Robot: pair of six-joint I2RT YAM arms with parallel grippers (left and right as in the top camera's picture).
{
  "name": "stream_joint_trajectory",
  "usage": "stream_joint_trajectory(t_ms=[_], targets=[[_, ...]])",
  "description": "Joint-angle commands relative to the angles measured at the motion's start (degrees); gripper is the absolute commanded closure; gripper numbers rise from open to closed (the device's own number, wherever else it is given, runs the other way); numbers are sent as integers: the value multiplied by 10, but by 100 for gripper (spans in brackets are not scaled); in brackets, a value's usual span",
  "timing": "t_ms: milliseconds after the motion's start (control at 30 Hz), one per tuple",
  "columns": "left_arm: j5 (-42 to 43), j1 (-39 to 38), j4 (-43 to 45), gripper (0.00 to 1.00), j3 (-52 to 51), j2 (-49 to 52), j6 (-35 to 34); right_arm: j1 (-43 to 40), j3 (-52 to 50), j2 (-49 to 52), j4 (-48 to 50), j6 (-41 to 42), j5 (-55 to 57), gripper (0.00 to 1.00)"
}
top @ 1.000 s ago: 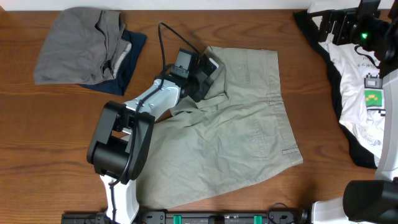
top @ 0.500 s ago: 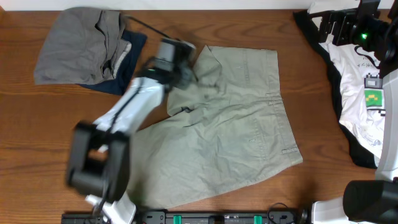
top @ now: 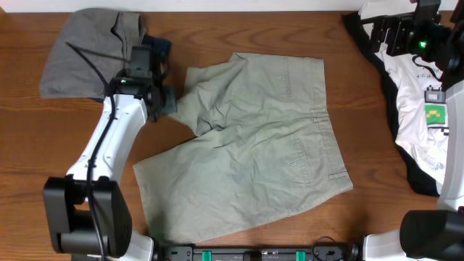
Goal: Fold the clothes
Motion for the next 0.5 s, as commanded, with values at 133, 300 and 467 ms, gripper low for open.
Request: stream_joint_trajectory(t_ms=[133, 300, 467], targets=[[-78, 11, -38, 94, -30, 39, -80, 16, 3, 7, -26, -24, -2, 1], [-127, 34, -64, 94, -30, 38, -135, 18, 3, 36, -57, -24, -2, 1], [-127, 46, -64, 94, -30, 38, -136, 38, 3, 92, -68, -33, 43, 1]])
